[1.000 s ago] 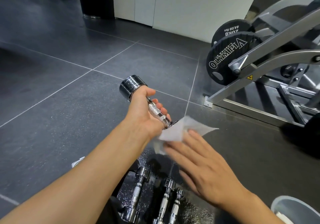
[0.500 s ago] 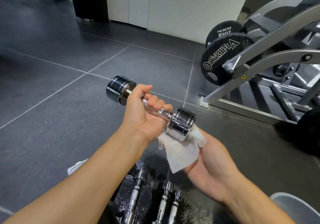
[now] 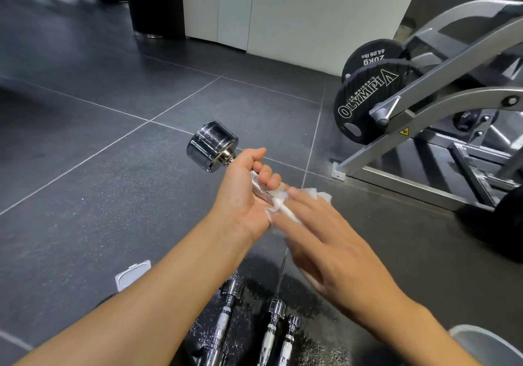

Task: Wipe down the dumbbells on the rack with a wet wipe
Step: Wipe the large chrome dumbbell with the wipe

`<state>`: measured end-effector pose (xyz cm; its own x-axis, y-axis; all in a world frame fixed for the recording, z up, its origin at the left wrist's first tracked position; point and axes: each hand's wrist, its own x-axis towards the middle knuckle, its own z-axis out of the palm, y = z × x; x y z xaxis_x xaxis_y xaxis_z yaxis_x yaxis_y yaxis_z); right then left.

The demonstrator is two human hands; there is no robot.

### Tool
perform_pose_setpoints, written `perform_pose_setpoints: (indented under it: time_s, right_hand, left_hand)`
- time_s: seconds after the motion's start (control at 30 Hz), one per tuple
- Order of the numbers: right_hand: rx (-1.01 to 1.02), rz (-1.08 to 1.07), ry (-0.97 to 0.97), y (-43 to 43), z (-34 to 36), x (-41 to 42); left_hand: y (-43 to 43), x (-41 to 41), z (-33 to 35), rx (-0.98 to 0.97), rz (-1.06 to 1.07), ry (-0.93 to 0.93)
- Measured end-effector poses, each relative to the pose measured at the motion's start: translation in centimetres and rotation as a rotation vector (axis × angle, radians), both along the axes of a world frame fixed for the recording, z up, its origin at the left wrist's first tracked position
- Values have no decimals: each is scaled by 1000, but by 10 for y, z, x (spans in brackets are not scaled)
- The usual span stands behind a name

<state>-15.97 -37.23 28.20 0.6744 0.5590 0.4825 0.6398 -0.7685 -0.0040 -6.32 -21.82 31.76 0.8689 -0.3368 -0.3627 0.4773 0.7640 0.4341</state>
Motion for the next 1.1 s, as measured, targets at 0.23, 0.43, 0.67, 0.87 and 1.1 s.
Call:
perform_pose_setpoints:
  time_s: [0.23,0.43,0.67,0.87,1.1]
  right_hand:
    - [1300,-277,561,31,10,-13]
    - [1106,-609,726,7,37,0]
    - [840,-352,358,17,56,10]
    - [-23,-585,477,36,48,22]
    - [299,-581,740,19,49,30]
  left_hand:
    - [-4,-7,-2,-72,-41,31]
    - [-2,-13,-2,-46,-123,20]
    - [-15,-22,-7,49,-154,33]
    - [-22,-38,-2,78,-233,60]
    - [-28,-44,-12,211,-371,45]
